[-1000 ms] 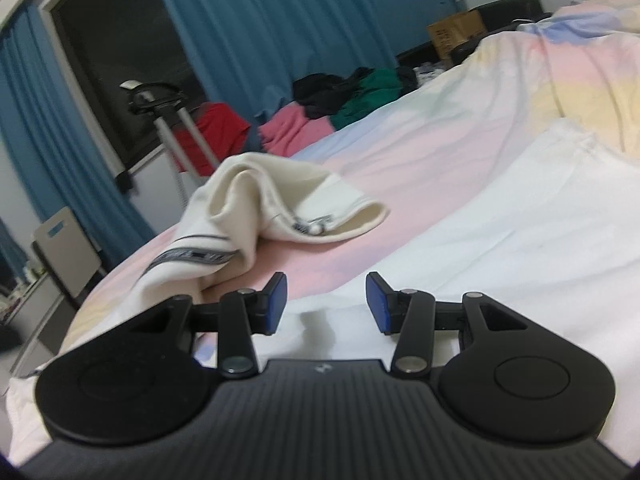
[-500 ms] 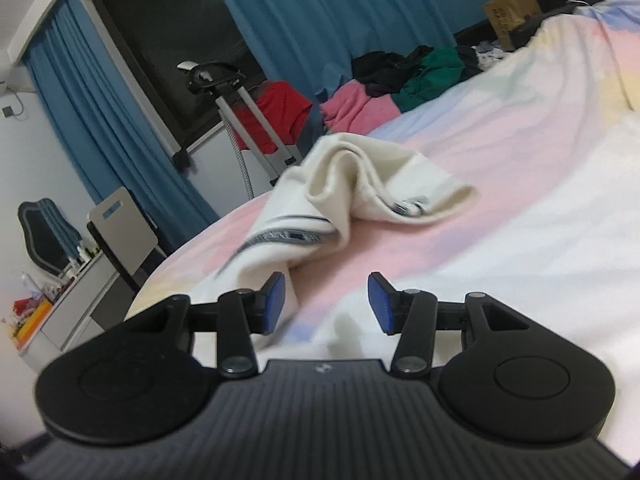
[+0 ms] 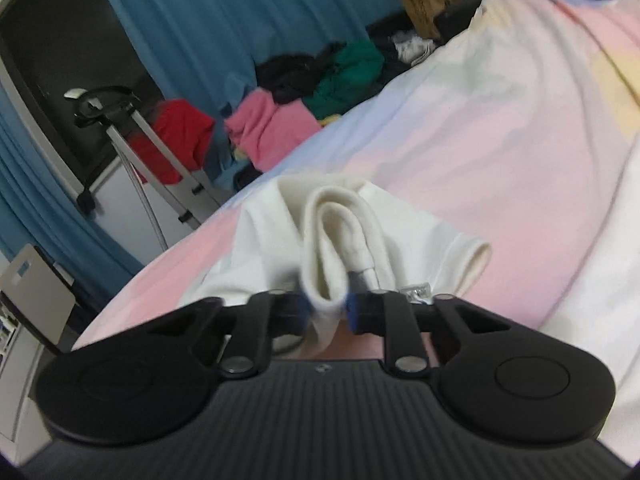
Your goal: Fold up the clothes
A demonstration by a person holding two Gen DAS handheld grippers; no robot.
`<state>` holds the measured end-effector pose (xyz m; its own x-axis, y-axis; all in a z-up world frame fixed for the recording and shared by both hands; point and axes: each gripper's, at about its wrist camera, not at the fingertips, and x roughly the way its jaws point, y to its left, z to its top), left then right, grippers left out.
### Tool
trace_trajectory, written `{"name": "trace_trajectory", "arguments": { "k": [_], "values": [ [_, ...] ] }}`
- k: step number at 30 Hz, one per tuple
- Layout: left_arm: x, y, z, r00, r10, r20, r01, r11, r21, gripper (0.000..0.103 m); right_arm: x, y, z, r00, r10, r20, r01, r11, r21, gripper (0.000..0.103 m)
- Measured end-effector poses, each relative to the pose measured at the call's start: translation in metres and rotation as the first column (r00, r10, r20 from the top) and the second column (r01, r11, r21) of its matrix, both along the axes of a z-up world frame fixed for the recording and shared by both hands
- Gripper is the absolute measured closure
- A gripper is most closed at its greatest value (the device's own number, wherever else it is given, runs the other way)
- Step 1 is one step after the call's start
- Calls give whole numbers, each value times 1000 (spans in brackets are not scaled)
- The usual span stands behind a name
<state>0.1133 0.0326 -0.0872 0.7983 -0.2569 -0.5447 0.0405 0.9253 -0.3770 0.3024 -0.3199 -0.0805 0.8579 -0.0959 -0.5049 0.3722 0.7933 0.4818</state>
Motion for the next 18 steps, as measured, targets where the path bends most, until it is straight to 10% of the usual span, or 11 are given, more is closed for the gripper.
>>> {"name": "trace_trajectory", "arguments": {
  "k": [6, 12, 18],
  "values": [
    [-1, 3, 1, 1000, 25, 18, -25, 1000, 9, 21, 42, -15, 71, 999, -42, 18, 43, 998, -55, 90],
    [-3, 3, 6, 999, 40, 23, -40, 999, 27, 21, 26, -40, 185, 953, -14, 303, 95, 963, -253, 91],
    [-2, -2, 7, 999, 21, 27, -23, 997, 79, 21, -23, -151, 122, 951, -258, 172, 295, 924, -244, 91]
  ]
}}
